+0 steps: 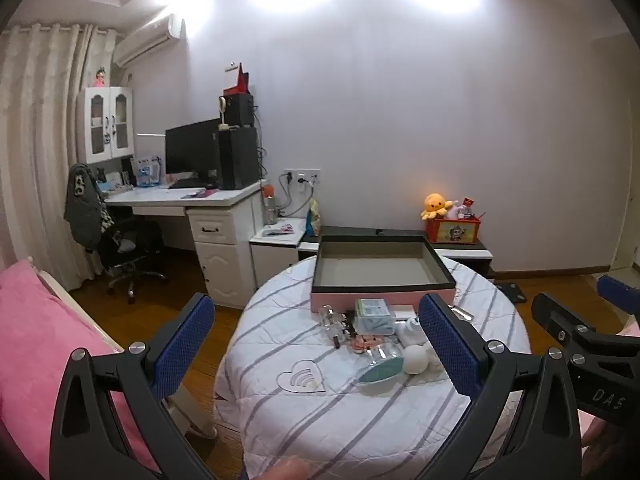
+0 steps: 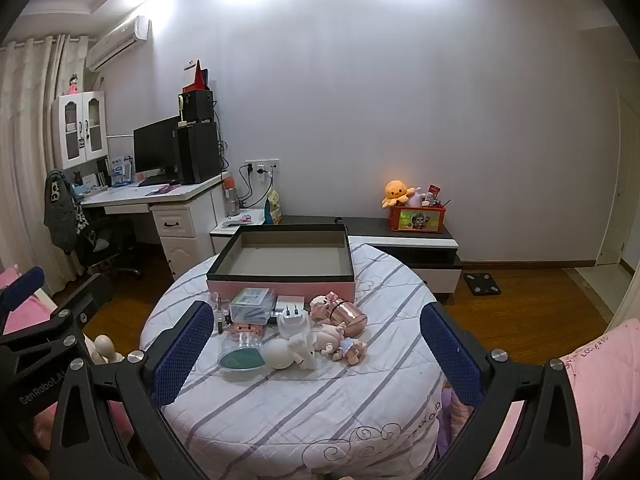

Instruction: Organize rigid objects

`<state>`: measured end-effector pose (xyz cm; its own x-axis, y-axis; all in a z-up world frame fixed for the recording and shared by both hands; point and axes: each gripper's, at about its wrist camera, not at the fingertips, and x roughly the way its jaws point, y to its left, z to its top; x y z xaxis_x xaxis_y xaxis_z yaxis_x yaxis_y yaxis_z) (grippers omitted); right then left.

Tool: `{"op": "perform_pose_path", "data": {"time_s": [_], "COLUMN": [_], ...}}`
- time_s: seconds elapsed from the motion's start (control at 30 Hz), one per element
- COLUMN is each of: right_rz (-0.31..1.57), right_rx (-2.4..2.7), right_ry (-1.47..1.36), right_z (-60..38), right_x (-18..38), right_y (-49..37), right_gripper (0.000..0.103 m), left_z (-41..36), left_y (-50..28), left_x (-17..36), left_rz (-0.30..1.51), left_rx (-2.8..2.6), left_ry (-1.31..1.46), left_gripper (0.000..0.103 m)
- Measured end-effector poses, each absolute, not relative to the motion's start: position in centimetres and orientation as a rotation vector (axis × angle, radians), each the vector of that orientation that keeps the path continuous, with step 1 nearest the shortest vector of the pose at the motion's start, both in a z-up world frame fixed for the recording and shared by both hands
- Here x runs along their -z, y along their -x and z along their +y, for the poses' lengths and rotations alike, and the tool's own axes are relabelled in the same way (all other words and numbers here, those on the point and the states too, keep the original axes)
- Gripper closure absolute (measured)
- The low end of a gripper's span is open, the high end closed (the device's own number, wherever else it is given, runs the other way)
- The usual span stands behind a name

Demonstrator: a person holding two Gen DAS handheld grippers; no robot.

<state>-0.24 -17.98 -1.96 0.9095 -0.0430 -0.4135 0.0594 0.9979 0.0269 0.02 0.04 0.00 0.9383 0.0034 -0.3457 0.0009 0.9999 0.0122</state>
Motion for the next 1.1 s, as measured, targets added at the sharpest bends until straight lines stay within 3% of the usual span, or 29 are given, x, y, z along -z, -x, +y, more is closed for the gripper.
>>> {"op": "perform_pose_path", "data": {"time_s": [0.37,1.1], "right_rz": [0.422,0.405], "right_rx": [0.044,0.050], "right_ry": [-0.038,-0.048], "right_z": [-17.7,-17.7], "right_x": [1.7,1.2], "right_y": [0.4,0.5], "right_gripper": [0.000,0.000], "left_z": [1.3,0.3], "left_y": [0.2,1.0], "left_x": [-1.9,-0.7], "left_rz": [0.334,0.315], "left_rx": [-0.005,-0.020], "left_ry": [-0.030,-0.022], "left_gripper": [0.000,0.000]}}
